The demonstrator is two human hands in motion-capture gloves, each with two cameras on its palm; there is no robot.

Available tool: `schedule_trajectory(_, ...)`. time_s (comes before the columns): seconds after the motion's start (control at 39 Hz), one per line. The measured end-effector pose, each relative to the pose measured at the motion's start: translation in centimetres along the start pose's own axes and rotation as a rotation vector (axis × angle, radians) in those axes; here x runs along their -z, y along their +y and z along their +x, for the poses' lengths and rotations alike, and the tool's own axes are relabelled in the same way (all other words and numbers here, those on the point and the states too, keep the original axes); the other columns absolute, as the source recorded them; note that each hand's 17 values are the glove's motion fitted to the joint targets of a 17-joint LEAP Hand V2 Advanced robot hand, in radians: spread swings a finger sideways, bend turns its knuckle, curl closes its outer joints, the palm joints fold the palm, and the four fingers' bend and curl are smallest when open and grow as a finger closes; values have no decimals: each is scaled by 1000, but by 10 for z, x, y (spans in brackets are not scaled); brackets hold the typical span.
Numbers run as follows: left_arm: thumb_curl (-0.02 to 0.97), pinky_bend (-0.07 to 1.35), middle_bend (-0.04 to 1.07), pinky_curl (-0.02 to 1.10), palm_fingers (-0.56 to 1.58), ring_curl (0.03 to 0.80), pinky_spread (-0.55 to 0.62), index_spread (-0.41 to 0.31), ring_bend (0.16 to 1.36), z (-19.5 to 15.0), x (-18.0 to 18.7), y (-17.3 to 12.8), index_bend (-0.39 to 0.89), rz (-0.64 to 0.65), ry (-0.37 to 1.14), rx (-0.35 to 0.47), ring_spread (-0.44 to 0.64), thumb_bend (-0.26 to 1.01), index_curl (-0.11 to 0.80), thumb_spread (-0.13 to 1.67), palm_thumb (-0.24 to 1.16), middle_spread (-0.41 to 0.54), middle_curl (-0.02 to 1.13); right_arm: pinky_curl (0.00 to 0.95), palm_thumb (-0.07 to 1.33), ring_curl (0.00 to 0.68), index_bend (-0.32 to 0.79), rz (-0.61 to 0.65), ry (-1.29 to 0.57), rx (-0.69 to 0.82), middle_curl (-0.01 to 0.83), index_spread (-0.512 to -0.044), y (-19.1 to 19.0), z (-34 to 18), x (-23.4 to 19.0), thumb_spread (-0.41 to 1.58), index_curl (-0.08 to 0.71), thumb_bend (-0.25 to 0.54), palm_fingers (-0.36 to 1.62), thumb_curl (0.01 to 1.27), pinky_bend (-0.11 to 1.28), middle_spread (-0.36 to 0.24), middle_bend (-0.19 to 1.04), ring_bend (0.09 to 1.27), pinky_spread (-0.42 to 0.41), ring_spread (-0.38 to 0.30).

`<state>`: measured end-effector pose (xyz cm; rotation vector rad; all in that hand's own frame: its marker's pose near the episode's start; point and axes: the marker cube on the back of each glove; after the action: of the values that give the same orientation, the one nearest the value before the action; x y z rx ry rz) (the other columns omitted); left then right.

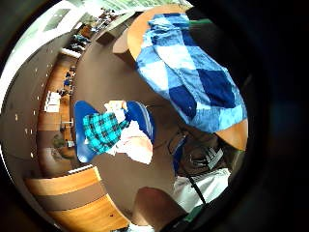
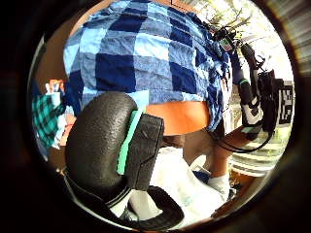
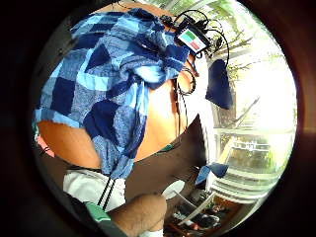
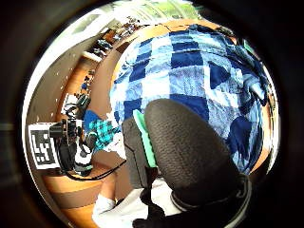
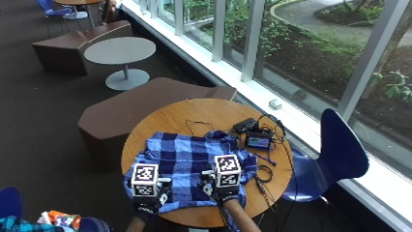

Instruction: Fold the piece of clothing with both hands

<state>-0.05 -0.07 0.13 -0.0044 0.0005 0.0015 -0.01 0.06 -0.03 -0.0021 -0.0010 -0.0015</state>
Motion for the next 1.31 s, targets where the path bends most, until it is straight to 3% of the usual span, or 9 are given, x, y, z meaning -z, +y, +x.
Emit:
schedule_trajectory(0.08, 25, 406, 231, 99, 443, 138, 175, -61, 505, -1, -1, -1, 83, -7, 2, -3, 104, 30, 36, 589, 58, 10, 103, 97, 181, 51, 212, -2, -1, 3, 70, -243, 1, 0, 1, 594, 92, 107, 228, 52, 322, -16, 203, 224, 161, 64)
schedule_trajectory(0.18, 49, 448, 233, 148, 406, 193, 232, -78, 550, -1, -2, -3, 95, -9, 4, -4, 134, 22, 63, 803, 59, 13, 162, 139, 193, 81, 201, 5, 0, 8, 107, -307, 3, -1, 5, 815, 142, 102, 213, 79, 326, -21, 196, 225, 206, 85)
schedule_trajectory(0.41, 100, 489, 239, 194, 359, 239, 298, -94, 592, 5, 0, -1, 113, -10, 12, -35, 158, -5, 111, 1056, 56, 16, 234, 193, 201, 119, 184, 8, 4, 18, 166, -369, 9, -2, 10, 1071, 211, 70, 193, 130, 318, -25, 187, 223, 253, 109)
schedule_trajectory(0.64, 139, 508, 242, 220, 333, 261, 319, -99, 614, 6, -7, 3, 118, 0, 14, -51, 166, -15, 149, 1153, 46, 17, 281, 230, 213, 148, 177, -12, 11, 28, 206, -388, 19, 4, 2, 1168, 254, 34, 177, 172, 312, -27, 184, 225, 269, 118)
schedule_trajectory(0.85, 172, 523, 242, 240, 309, 273, 329, -97, 623, 1, -50, 8, 111, -106, -29, -78, 173, -22, 172, 1167, 43, 24, 312, 263, 269, 174, 145, -112, 22, 26, 235, -387, 31, 19, -41, 1145, 263, 12, 159, 219, 344, -27, 188, 238, 269, 121)
schedule_trajectory(0.97, 185, 549, 222, 257, 261, 284, 334, -96, 640, -3, -87, 6, 103, -224, -21, -106, 185, -29, 177, 1134, 11, 46, 325, 309, 333, 193, 98, -223, 34, -15, 237, -374, 32, 35, -75, 1131, 243, 14, 207, 250, 486, -25, 164, 271, 213, 92)
schedule_trajectory(1.08, 198, 593, 204, 277, 239, 286, 316, -88, 644, -8, -109, 1, 96, -248, -24, -103, 197, -22, 179, 1113, 9, 60, 331, 334, 397, 212, 98, -279, 49, -47, 246, -364, 33, 47, -90, 1132, 231, 24, 208, 272, 545, -26, 173, 302, 172, 64)
schedule_trajectory(1.18, 212, 672, 181, 304, 242, 284, 256, -86, 634, -13, -117, -1, 95, -179, -9, -90, 203, -15, 179, 1102, 20, 73, 330, 348, 461, 231, 112, -292, 3, -61, 261, -353, 32, 59, -98, 1140, 229, 34, 250, 294, 571, -30, 192, 335, 132, 30)
schedule_trajectory(1.31, 235, 697, 187, 315, 431, 268, 132, -116, 586, -15, -113, -8, 212, 93, -67, -39, 137, 29, 234, 1155, 111, 15, 328, 334, 597, 250, 217, -190, 10, -78, 271, -348, 26, 70, -95, 1189, 269, 90, 468, 325, 529, -69, 180, 388, 56, -50)
